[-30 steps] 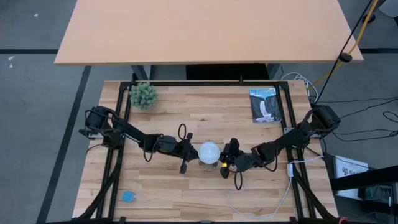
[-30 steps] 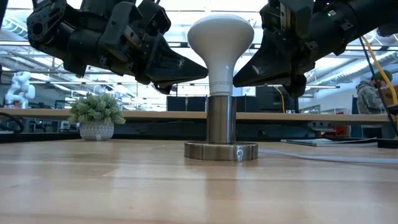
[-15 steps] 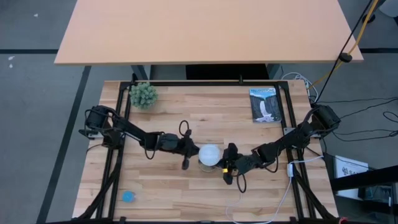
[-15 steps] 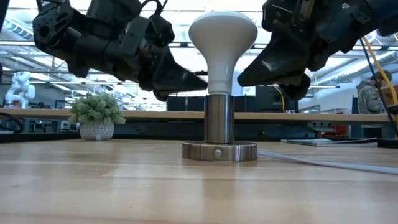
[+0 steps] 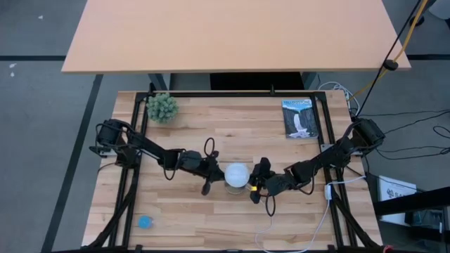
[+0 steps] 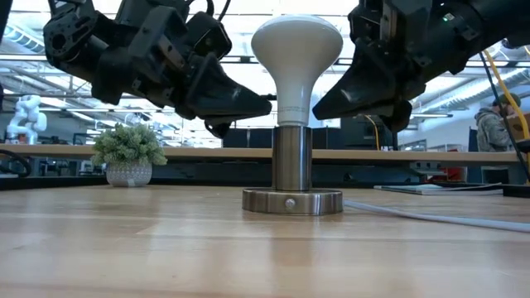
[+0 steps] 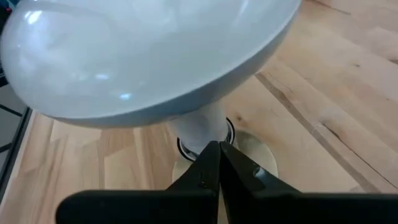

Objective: Screw lightbulb
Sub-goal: Insert the white light bulb into the gold lamp

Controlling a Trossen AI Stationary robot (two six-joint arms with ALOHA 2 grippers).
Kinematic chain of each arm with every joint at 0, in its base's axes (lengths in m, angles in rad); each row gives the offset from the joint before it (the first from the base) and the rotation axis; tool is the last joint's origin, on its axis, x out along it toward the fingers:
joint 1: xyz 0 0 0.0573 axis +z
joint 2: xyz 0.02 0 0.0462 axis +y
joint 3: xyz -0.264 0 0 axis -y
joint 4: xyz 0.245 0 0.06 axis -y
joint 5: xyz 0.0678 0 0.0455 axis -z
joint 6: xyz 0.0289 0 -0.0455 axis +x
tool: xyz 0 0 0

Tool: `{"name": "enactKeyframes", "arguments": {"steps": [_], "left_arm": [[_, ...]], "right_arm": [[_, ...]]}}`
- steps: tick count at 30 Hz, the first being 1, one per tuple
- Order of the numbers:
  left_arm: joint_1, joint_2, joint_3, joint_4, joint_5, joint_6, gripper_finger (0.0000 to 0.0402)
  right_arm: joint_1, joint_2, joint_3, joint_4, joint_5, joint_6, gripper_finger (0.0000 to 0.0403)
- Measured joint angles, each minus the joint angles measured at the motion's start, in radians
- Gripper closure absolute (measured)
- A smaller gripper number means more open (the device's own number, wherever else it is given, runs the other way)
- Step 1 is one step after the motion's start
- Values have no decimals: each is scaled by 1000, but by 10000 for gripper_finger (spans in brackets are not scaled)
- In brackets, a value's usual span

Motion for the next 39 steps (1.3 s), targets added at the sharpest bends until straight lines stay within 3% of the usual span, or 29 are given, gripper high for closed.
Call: {"name": "enactKeyframes", "arguments": {"steps": [11,18,23,28,39], "left_arm": [[14,0,0,37,-73,19,402],[17,0,0,-28,-151,-5,402],[17,0,0,-71,-37,-8,402],[15,0,0,-28,79,-8,402],[17,0,0,27,29,19,402]], "right_arm": [[0,0,0,51,-9,-23,403],[3,0,0,49,-108,-16,403],[5,0,0,23,-101,-17,403],[5,0,0,-15,-19,7,403],[-4,0,0,20,25,-7,403]]}}
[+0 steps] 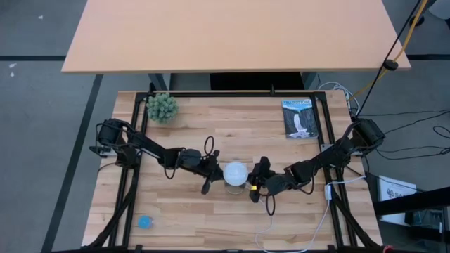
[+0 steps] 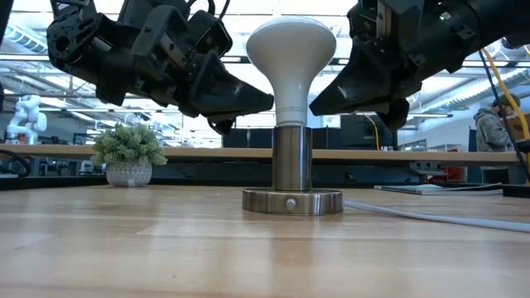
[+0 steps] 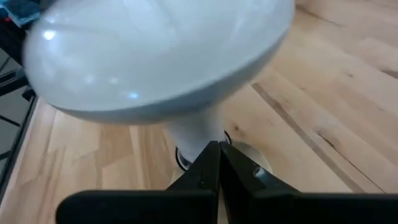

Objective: Screw lightbulb
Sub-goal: Insert the white light bulb into the gold lamp

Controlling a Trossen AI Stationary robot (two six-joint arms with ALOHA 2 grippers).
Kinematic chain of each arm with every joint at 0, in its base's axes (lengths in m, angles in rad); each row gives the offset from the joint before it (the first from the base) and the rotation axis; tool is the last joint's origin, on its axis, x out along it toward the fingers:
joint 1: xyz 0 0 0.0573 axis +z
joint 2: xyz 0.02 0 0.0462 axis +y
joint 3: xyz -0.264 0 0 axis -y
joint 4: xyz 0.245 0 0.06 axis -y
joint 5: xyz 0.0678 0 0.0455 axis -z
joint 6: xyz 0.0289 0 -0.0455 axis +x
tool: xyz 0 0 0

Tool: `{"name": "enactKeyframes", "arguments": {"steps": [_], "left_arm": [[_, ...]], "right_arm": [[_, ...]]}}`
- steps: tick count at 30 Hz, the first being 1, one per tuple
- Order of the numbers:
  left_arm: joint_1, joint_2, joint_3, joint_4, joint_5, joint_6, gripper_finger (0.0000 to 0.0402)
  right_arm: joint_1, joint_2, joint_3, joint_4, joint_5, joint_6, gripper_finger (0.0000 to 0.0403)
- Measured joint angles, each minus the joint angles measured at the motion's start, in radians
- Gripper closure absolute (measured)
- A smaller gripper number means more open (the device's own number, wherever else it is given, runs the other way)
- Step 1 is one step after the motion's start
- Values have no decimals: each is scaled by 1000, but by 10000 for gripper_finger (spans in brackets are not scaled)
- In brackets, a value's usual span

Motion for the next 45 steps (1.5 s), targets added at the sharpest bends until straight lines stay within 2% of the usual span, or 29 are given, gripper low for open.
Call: {"name": "enactKeyframes", "arguments": {"steps": [6,11,14,17,22,25,36,41,43,45], "left_arm": [[6,0,0,0,-39,1,402],[17,0,0,-31,-146,-14,402],[18,0,0,-79,-159,-30,402],[18,0,0,-127,-109,-36,402],[18,0,0,-85,90,-54,402],[17,0,0,-29,103,-53,402],[20,0,0,-17,-8,0,402],[21,0,0,-28,-145,-17,402],[22,0,0,-48,-167,-30,402],[21,0,0,-87,-155,-31,402]], "right_arm": [[0,0,0,18,-22,-14,403],[2,0,0,23,-191,-6,403],[9,0,0,21,-216,-11,403],[9,0,0,-2,-168,2,403],[0,0,0,-26,-31,31,403],[-7,0,0,-22,-29,23,403],[-7,0,0,14,-34,1,403],[-7,0,0,27,-184,12,403],[-3,0,0,25,-234,12,403],[4,0,0,24,-241,12,403]]}}
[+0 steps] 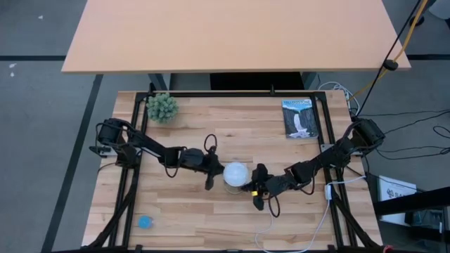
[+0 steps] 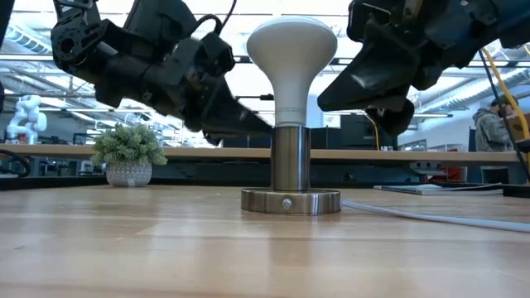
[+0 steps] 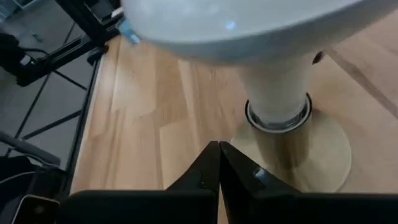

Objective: Screw lightbulb
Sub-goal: Insert the white light bulb into the gold lamp

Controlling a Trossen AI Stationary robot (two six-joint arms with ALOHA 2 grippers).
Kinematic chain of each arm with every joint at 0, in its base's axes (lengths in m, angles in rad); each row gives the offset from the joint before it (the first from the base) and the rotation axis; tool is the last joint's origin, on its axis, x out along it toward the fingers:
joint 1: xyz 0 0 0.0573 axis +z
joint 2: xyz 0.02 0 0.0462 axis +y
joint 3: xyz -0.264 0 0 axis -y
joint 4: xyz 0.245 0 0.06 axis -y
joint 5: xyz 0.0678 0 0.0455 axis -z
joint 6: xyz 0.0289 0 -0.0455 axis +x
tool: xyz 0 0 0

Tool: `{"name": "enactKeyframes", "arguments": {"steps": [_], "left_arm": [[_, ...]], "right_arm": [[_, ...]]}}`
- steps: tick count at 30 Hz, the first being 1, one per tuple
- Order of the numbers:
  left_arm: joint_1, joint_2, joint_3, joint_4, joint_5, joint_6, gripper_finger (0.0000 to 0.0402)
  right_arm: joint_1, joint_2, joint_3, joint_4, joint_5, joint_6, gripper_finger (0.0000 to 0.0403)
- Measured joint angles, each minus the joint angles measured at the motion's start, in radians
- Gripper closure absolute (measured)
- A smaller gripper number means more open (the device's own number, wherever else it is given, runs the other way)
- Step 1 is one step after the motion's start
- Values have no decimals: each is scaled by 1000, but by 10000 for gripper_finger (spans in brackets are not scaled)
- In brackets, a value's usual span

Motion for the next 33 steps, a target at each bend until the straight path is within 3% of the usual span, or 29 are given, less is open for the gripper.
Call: {"name": "enactKeyframes", "arguments": {"steps": [3,6,8,12,17,22,27,33], "left_arm": [[-5,0,0,-53,102,-27,402],[-7,0,0,-32,256,-33,402],[-16,0,0,-4,301,-44,402],[-47,0,0,13,273,-51,402],[-107,0,0,32,130,7,402],[-109,0,0,34,94,40,402],[-84,0,0,28,113,39,402],[-73,0,0,8,124,39,402]], "right_arm": [[5,0,0,-26,18,0,403],[5,0,0,-72,93,31,403],[5,0,0,-120,140,53,403],[-4,0,0,-192,155,68,403],[-78,0,0,-210,-9,1,403],[-159,-2,0,-210,-95,-77,403],[-154,-3,0,-211,-88,-97,403],[-90,-3,-1,-186,52,-7,403]]}}
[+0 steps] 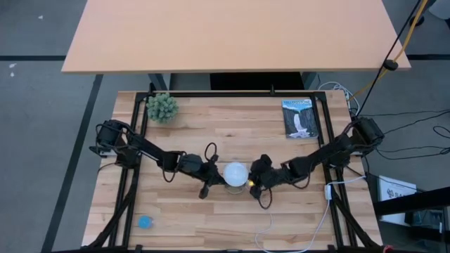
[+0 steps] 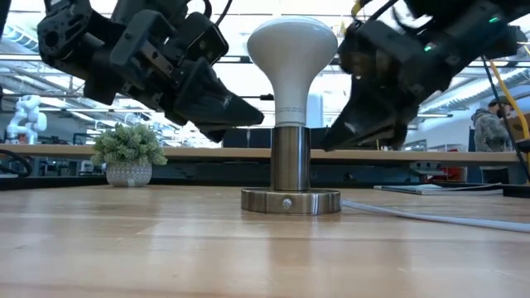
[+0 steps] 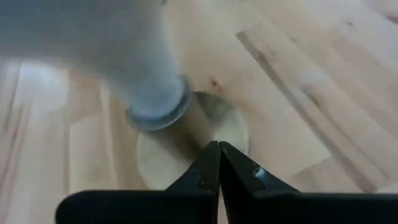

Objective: Screw lightbulb
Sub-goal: Insert the white light bulb into the gold lamp

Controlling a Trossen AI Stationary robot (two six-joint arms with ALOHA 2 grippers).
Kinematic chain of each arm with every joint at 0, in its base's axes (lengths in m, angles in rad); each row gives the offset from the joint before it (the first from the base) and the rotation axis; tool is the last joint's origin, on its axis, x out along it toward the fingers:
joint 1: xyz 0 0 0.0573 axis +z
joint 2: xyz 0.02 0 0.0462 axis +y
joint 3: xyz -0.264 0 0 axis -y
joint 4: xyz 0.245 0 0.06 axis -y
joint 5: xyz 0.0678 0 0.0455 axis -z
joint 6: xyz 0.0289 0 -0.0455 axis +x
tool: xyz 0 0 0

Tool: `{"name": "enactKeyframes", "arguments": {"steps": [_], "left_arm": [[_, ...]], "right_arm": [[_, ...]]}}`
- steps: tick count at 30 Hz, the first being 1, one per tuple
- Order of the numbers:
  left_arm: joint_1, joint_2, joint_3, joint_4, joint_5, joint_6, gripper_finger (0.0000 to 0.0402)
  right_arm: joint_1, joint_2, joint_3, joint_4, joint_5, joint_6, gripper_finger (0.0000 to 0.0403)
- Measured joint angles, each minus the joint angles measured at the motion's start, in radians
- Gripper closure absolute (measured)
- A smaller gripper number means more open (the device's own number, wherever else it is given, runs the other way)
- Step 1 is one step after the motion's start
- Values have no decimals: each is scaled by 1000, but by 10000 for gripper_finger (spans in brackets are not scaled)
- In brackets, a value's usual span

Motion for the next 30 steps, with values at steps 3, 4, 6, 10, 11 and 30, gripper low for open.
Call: {"name": "enactKeyframes", "arguments": {"steps": [3,4,6,10,11,30], "left_arm": [[0,0,0,-27,3,0,402],[0,0,0,-31,3,0,402],[-1,0,0,-43,4,-3,402],[0,0,0,-39,4,-4,402],[0,0,0,-40,4,-4,402],[1,0,0,34,9,18,402]], "right_arm": [[69,-17,-1,-60,77,45,403],[90,-36,-1,-107,98,74,403],[136,-92,-1,-237,138,154,403],[260,-221,-35,-432,313,264,403],[290,-265,-74,-449,370,307,403],[217,-66,-176,400,365,-80,403]]}}
